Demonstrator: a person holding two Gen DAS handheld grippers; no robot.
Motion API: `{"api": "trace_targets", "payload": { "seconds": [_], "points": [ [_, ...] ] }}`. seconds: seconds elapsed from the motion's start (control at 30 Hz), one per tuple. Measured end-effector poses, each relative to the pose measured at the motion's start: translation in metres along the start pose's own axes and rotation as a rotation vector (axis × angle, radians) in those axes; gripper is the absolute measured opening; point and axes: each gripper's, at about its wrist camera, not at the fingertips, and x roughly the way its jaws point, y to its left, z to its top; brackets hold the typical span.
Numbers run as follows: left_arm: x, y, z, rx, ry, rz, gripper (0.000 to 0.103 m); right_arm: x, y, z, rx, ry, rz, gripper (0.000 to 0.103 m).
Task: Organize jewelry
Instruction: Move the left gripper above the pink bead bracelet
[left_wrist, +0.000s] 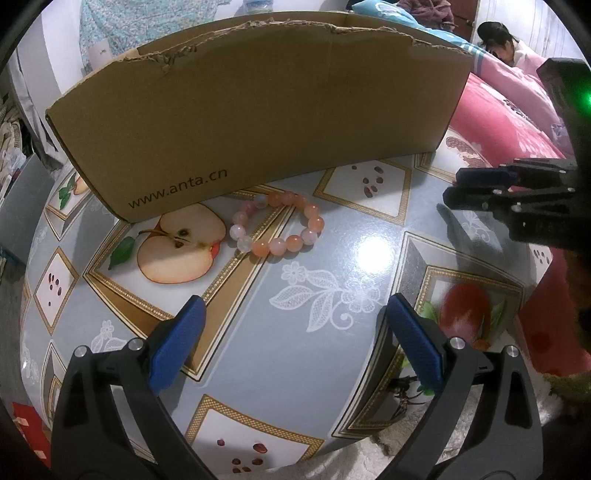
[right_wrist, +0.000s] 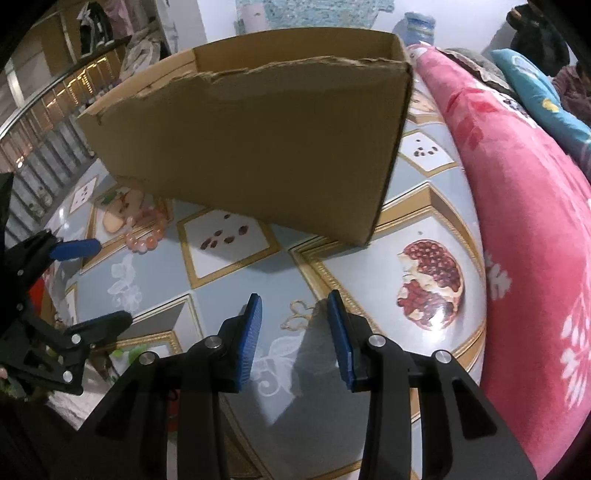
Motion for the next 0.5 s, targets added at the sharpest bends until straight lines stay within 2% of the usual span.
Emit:
{"api": "trace_targets", "payload": {
  "seconds": [0.2, 0.5],
  "points": [
    [0.0013, 0.0008, 0.0006, 0.002, 0.010, -0.001, 0.095, -0.0039, 0.0116, -0.0069, -0.016, 0.025, 0.017, 0.036],
    [0.0011, 0.0008, 0.0006, 0.001, 0.008, -0.001, 0.095, -0.0010, 0.0056, -0.0030, -0.059, 0.014, -0.047, 0.032]
  ]
}}
